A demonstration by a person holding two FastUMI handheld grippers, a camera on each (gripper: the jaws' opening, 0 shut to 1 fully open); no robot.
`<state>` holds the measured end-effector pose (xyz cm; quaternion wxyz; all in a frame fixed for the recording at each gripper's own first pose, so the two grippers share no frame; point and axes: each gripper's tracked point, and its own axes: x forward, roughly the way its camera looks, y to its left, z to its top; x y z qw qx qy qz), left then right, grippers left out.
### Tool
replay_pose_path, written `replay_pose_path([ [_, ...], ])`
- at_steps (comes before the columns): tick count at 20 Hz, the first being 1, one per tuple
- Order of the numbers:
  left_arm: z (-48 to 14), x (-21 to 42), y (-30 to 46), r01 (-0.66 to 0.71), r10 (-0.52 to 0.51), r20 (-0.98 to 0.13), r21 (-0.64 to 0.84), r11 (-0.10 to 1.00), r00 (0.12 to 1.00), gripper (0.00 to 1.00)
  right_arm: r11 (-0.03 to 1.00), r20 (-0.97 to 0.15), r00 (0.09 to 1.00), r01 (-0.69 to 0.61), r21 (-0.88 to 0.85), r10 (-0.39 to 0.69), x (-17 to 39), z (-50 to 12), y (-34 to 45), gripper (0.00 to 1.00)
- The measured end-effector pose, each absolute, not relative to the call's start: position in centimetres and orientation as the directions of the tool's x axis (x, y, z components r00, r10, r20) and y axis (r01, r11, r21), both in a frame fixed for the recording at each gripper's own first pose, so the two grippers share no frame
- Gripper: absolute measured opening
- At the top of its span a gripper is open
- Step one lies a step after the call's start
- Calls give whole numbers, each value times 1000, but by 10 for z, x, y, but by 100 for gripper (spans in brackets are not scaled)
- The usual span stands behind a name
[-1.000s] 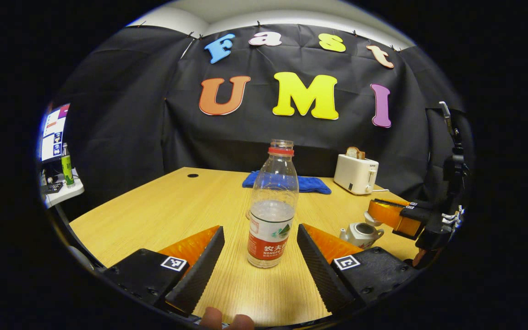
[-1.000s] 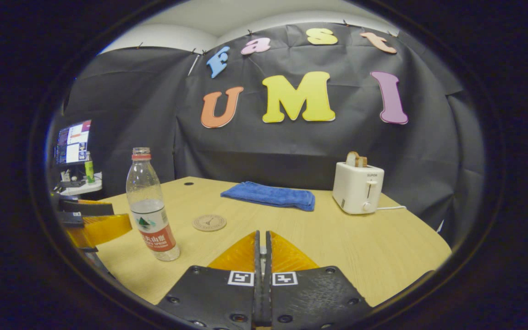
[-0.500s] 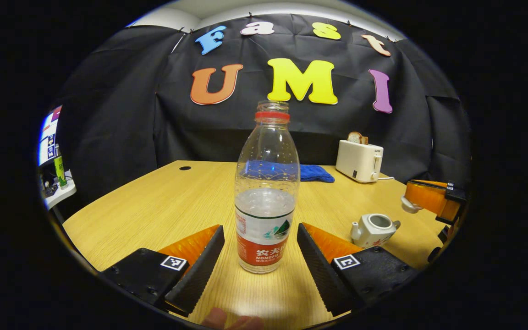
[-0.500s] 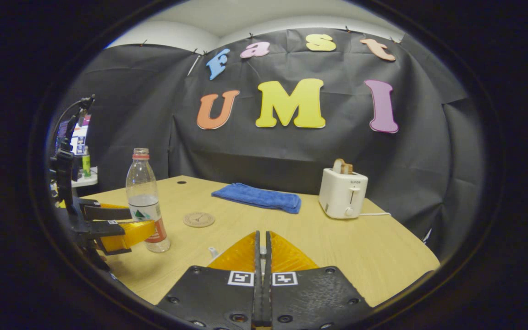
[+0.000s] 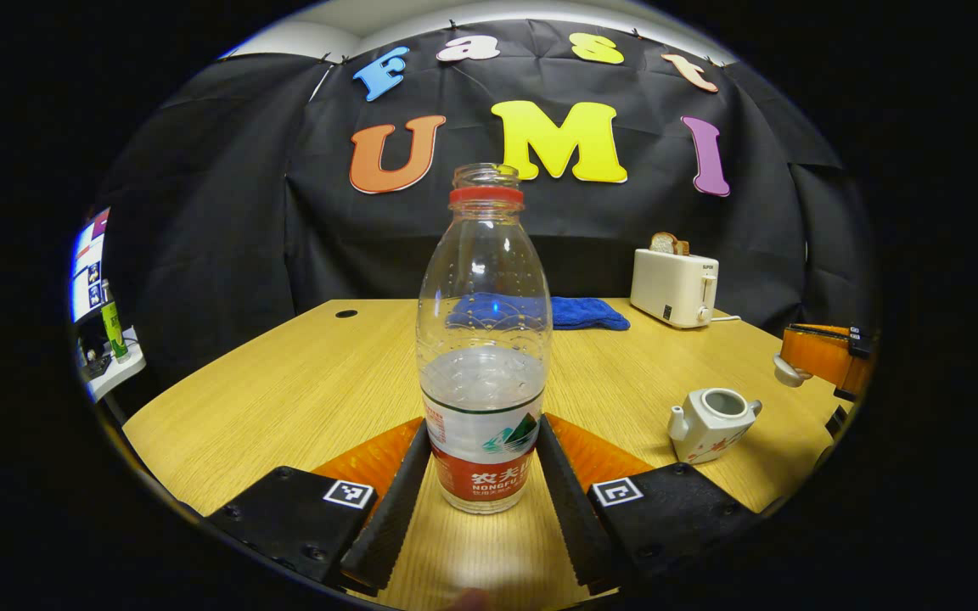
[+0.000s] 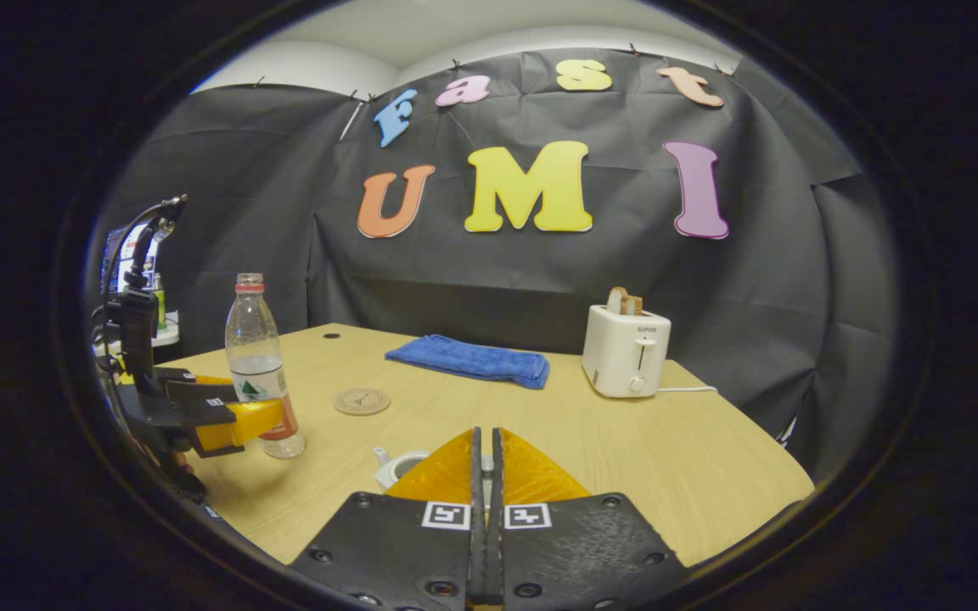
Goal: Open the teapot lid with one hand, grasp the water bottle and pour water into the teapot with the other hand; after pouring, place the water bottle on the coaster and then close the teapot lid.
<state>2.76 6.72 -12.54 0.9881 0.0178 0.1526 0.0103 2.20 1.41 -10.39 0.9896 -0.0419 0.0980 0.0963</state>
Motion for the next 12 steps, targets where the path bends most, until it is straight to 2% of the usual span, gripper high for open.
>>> replay_pose_path([
  [5,-120,22,76,-26,73,-315,152,988,946,76,980,-199,963,-194,-49,180,18,-101,4,0],
  [12,-86,21,106,-69,193,-213,482,874,958,73,984,-200,966,-175,-45,163,11,-102,-18,0],
])
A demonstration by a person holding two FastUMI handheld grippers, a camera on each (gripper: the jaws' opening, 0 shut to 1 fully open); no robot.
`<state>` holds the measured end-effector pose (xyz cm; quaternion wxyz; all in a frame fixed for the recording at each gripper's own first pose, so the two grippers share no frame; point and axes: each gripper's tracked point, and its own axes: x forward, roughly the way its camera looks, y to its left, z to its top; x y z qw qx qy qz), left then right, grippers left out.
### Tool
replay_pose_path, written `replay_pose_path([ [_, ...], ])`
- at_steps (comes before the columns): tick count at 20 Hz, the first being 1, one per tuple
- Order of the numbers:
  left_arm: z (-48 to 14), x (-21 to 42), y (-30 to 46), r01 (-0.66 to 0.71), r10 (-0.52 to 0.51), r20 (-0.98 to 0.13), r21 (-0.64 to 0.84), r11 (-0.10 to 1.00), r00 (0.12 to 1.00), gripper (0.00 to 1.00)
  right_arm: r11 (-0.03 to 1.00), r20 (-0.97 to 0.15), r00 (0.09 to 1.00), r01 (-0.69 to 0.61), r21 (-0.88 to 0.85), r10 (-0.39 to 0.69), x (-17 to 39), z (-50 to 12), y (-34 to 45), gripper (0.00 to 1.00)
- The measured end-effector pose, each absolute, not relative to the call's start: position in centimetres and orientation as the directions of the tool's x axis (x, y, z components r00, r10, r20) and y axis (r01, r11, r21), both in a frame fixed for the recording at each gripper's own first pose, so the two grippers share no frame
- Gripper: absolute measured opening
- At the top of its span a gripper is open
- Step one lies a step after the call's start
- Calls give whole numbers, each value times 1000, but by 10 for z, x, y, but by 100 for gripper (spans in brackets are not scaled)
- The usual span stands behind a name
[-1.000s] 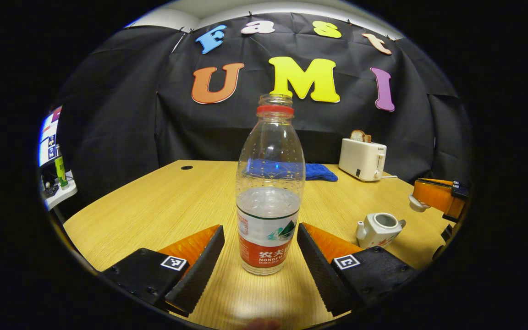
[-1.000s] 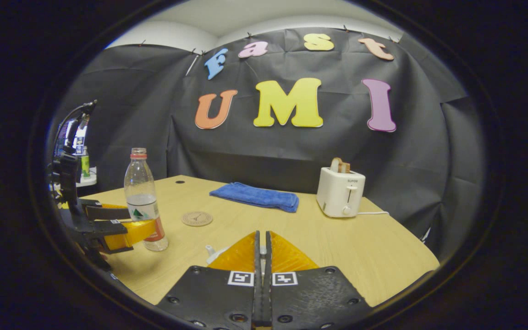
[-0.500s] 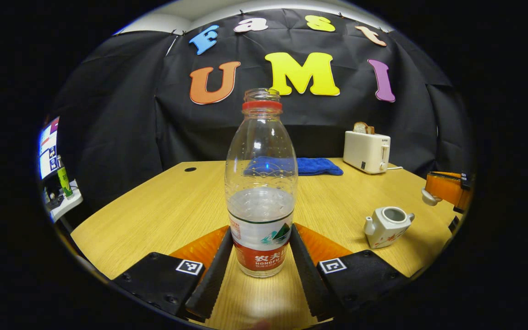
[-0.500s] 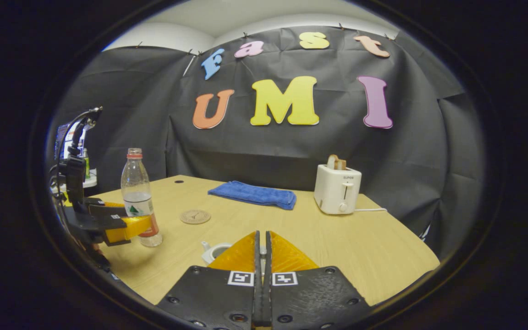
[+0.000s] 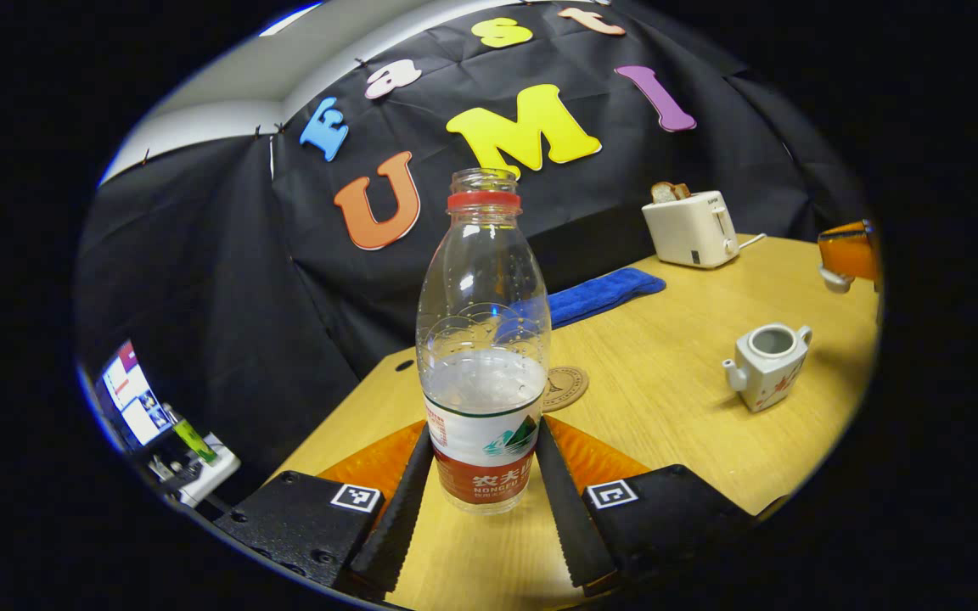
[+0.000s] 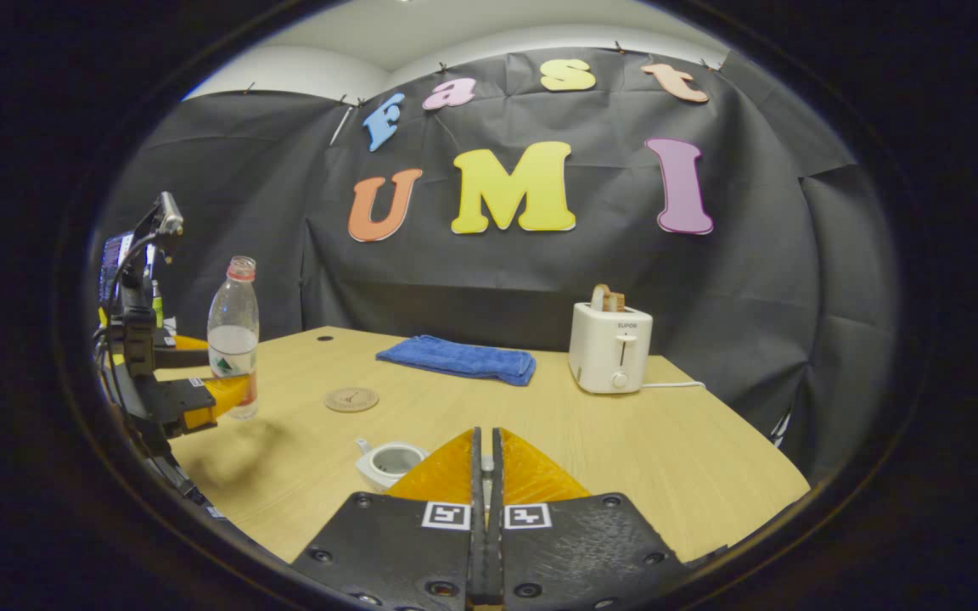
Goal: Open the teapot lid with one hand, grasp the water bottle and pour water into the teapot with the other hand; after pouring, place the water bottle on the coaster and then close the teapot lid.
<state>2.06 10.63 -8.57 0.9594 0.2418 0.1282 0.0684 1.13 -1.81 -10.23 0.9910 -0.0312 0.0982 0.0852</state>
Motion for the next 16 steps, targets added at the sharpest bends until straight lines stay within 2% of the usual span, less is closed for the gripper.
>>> replay_pose_path([
  [3,-76,23,113,-69,231,-176,636,769,957,73,986,-202,968,-159,-45,147,8,-103,-31,0],
  [8,-72,19,115,-21,228,-138,814,580,964,73,988,-207,969,-148,-46,136,0,-108,-46,0],
  [14,-72,27,88,52,183,-129,926,375,975,72,989,-207,971,-138,-53,124,-5,-109,-60,0],
  [15,-72,27,85,60,178,-127,938,341,976,77,989,-207,971,-137,-53,124,-6,-109,-62,0],
  [16,-73,29,82,71,167,-127,950,305,978,73,989,-209,970,-137,-52,124,-6,-110,-64,0],
])
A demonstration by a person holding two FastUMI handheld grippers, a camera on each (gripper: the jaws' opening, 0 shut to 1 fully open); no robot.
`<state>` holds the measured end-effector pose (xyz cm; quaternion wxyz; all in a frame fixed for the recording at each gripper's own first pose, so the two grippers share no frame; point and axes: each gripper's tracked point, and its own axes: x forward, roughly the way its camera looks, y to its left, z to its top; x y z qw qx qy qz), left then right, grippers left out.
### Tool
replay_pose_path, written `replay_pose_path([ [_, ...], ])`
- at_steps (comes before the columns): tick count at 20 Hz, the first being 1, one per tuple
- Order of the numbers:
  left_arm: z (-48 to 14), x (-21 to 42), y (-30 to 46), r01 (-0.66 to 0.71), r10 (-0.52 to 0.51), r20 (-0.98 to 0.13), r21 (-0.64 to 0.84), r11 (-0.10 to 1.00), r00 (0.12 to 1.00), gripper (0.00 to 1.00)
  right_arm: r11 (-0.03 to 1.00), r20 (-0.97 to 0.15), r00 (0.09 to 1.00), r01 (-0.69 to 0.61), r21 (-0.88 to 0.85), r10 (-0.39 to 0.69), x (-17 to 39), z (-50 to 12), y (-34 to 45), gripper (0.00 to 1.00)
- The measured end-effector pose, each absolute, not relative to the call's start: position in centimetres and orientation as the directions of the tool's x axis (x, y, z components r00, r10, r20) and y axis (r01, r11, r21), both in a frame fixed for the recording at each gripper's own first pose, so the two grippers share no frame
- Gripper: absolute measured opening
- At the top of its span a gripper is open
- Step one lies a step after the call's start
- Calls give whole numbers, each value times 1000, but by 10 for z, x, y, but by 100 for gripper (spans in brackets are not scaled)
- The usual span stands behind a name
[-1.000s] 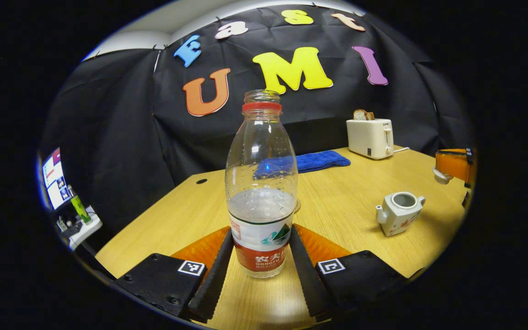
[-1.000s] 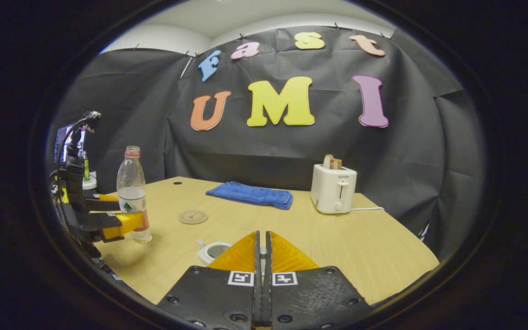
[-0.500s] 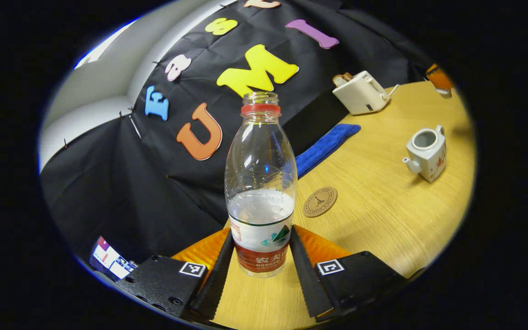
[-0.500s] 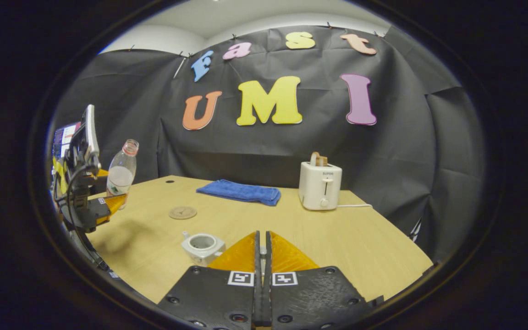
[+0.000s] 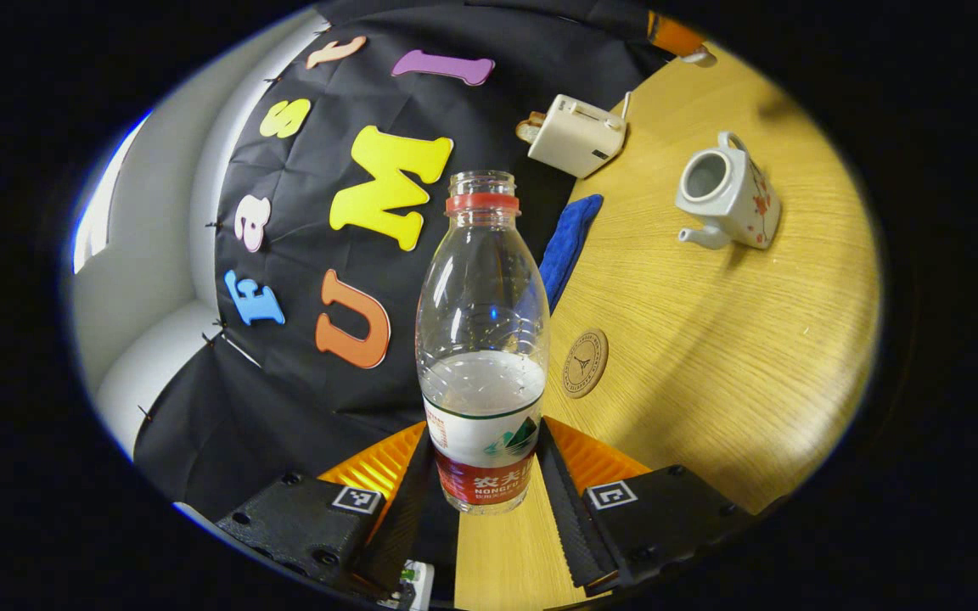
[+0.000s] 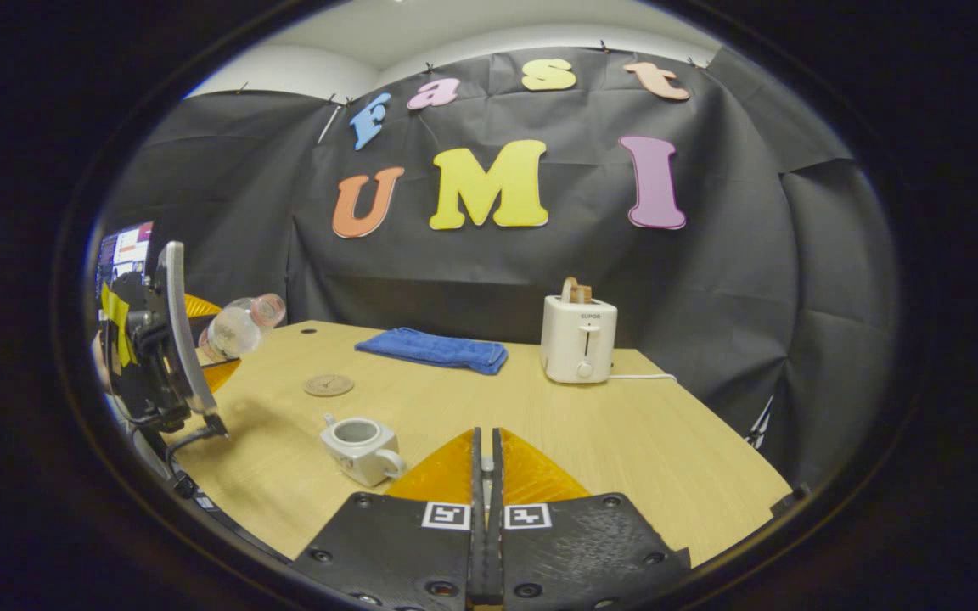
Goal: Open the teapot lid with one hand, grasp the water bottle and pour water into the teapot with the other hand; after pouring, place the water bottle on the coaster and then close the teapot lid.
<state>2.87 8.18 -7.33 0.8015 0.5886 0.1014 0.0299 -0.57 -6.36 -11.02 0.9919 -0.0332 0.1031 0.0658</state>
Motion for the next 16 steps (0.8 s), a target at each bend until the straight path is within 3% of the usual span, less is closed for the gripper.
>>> replay_pose_path([
  [8,-81,20,68,95,135,-104,993,76,985,72,991,-214,970,-127,-48,114,-6,-115,-73,0],
  [16,-84,21,52,90,101,-84,994,-54,991,72,990,-209,971,-130,-53,117,-5,-116,-76,0],
])
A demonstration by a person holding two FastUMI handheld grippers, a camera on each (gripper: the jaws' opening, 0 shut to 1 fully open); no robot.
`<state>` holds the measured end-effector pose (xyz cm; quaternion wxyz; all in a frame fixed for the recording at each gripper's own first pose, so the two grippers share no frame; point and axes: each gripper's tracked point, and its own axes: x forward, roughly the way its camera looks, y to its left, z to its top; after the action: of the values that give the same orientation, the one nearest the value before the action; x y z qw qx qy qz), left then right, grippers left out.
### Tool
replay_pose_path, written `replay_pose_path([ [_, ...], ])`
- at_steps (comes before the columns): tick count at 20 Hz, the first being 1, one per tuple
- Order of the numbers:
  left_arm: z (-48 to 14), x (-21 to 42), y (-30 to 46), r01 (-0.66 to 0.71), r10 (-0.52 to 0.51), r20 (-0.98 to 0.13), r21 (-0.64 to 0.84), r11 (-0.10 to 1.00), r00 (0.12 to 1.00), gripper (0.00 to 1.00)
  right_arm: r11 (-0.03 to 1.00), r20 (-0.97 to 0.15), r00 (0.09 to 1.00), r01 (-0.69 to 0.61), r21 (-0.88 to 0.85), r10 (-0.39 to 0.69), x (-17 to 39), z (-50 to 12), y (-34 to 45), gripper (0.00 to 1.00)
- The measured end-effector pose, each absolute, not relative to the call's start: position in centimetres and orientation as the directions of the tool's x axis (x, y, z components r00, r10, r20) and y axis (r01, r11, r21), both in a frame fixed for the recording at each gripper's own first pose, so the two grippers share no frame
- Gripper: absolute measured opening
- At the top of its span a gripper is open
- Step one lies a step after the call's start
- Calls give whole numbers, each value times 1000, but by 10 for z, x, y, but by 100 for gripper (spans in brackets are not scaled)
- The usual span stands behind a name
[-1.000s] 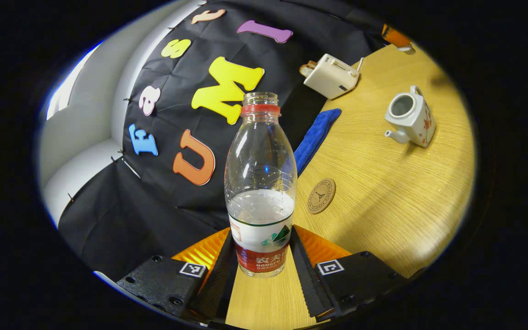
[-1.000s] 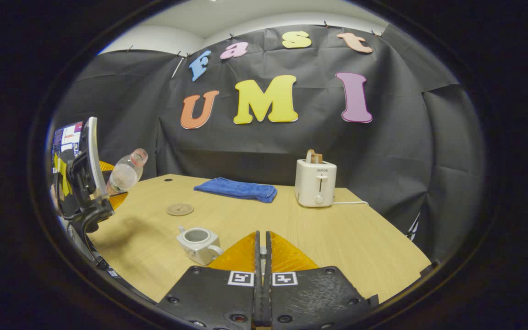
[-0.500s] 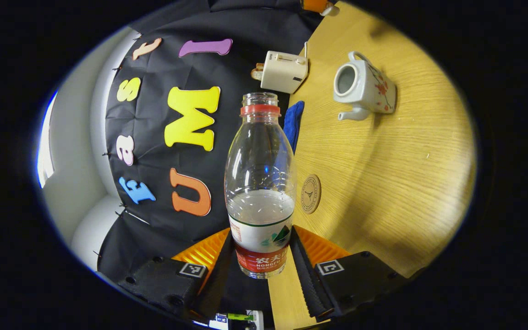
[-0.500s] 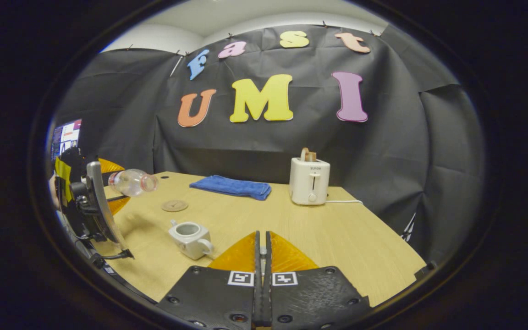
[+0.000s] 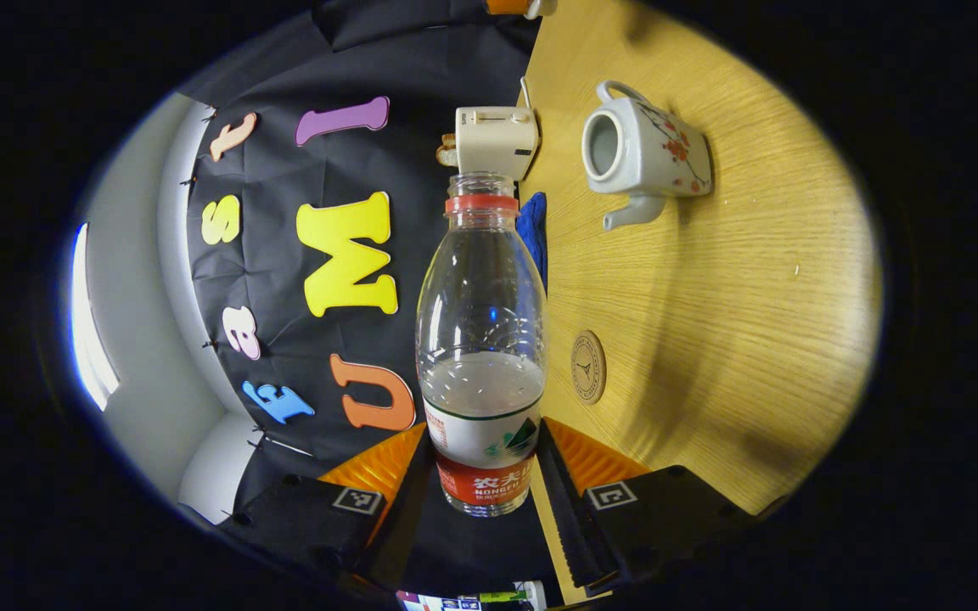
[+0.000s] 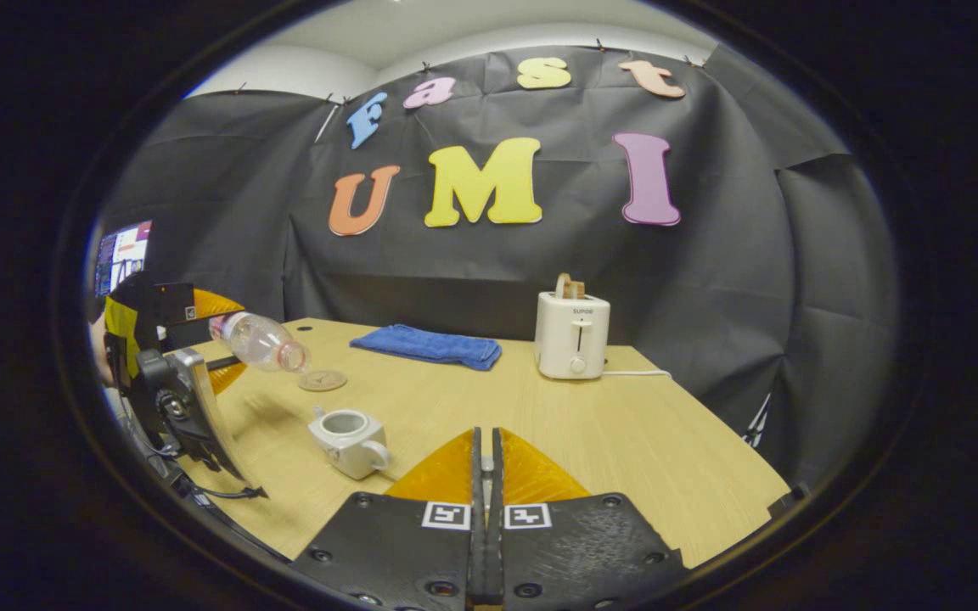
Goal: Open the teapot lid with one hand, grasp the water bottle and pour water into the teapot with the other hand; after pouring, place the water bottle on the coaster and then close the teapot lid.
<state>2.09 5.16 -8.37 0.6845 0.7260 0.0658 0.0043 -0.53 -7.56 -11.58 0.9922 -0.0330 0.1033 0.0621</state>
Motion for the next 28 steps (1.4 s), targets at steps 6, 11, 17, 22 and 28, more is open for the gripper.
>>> replay_pose_path([
  [6,-83,29,47,110,88,-101,988,-106,991,72,991,-212,971,-126,-46,113,-4,-119,-80,0],
  [11,-84,33,42,129,79,-118,979,-157,990,72,991,-216,970,-127,-43,115,-4,-121,-80,0],
  [17,-87,33,38,145,78,-132,968,-206,988,72,991,-216,970,-125,-39,114,-5,-122,-82,0],
  [22,-86,36,37,151,88,-132,955,-254,987,72,992,-213,970,-123,-38,113,-5,-122,-84,0],
  [28,-83,34,32,139,93,-115,940,-312,989,72,992,-224,968,-122,-27,113,-7,-126,-87,0],
])
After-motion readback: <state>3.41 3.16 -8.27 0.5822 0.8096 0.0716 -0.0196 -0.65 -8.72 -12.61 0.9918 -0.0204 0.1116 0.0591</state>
